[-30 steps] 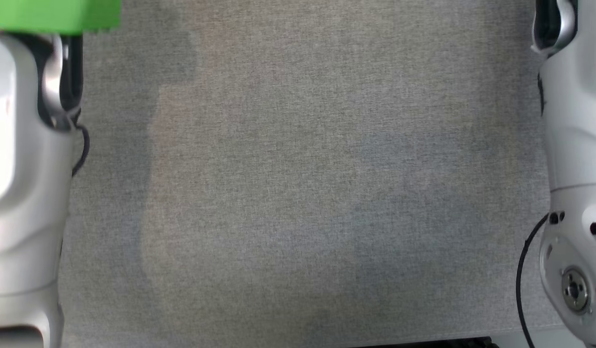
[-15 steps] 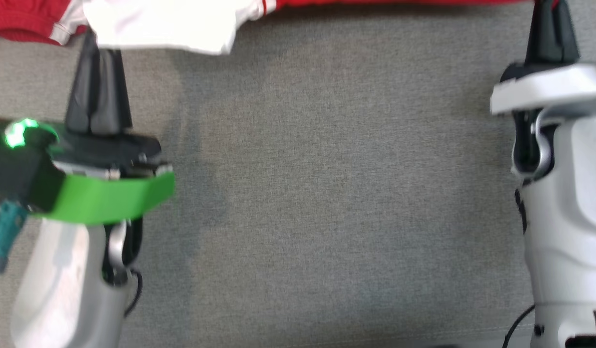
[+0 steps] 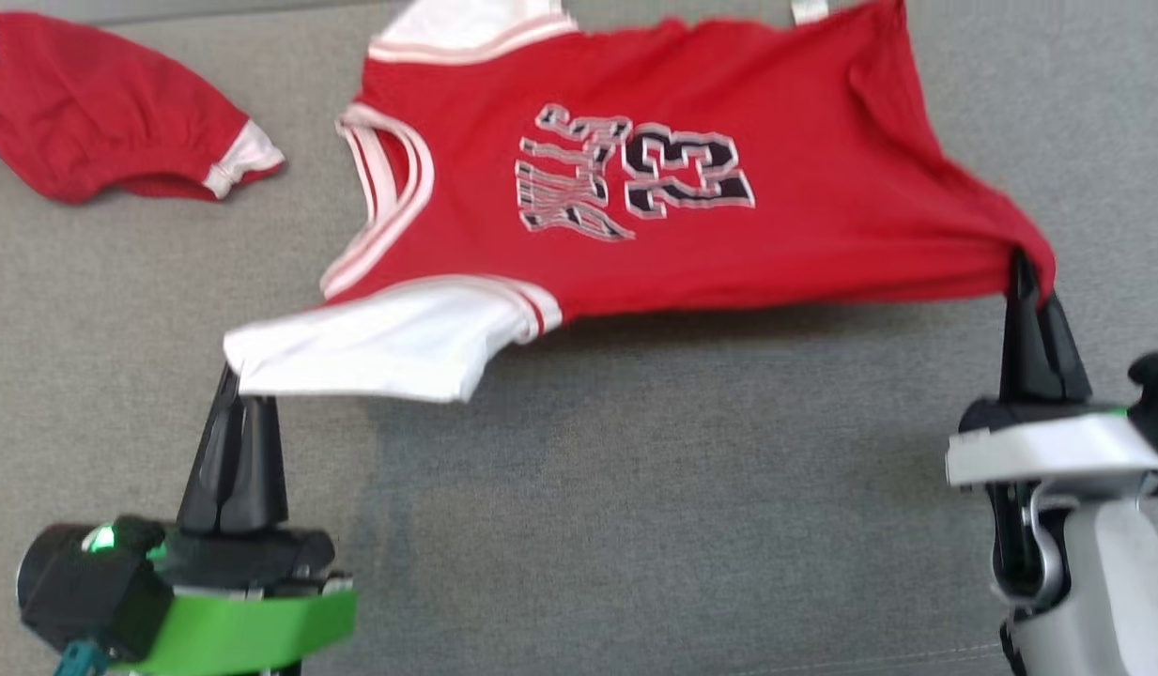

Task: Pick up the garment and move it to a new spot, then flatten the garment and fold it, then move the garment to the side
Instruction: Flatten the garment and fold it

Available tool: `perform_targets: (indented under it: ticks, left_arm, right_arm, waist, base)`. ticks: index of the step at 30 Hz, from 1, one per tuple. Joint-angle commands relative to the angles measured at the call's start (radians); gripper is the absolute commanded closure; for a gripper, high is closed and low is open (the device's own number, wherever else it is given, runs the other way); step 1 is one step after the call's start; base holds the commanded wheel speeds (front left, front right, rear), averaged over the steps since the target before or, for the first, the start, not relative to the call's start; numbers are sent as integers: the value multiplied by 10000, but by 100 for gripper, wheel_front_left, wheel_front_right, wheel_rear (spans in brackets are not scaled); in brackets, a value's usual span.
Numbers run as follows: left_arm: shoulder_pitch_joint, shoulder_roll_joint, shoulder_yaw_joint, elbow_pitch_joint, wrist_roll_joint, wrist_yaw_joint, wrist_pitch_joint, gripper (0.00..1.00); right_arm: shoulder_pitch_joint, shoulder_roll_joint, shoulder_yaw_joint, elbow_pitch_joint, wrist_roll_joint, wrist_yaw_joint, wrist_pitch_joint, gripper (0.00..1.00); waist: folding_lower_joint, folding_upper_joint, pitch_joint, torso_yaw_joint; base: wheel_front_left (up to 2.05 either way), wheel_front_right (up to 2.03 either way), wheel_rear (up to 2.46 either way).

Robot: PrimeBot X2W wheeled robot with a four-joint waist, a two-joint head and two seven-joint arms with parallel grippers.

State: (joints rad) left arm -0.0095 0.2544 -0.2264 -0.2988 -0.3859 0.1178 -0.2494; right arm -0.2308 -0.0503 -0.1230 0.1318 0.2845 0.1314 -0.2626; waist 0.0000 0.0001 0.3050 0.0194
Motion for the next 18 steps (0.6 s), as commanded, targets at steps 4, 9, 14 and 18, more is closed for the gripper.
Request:
perform_targets:
  ticks: [4, 9, 14, 18]
  left_arm:
    - [1145, 286, 43, -354, -164, 142, 195, 100]
    - [1890, 241, -206, -517, -331, 105, 386, 100]
    - [1873, 101, -486, -4, -533, -70, 412, 100]
    - [1556, -34, -532, 561, -677, -150, 354, 100]
  right_arm:
    - [1204, -18, 70, -591, 86, -15, -30, 100]
    - [2303, -12, 261, -1022, 137, -15, -30, 100]
    - [2565, -17, 517, -485, 259, -15, -30, 100]
    - [2214, -17, 675, 129, 303, -13, -31, 100]
  waist:
    - [0, -1, -1227, -181]
    - [0, -1, -1449, -232]
    - [0, -1, -1430, -298]
    - [0, -1, -1274, -345]
  base:
    - [0, 0, 0]
    - [0, 0, 0]
    - [0, 0, 0]
    - [0, 0, 0]
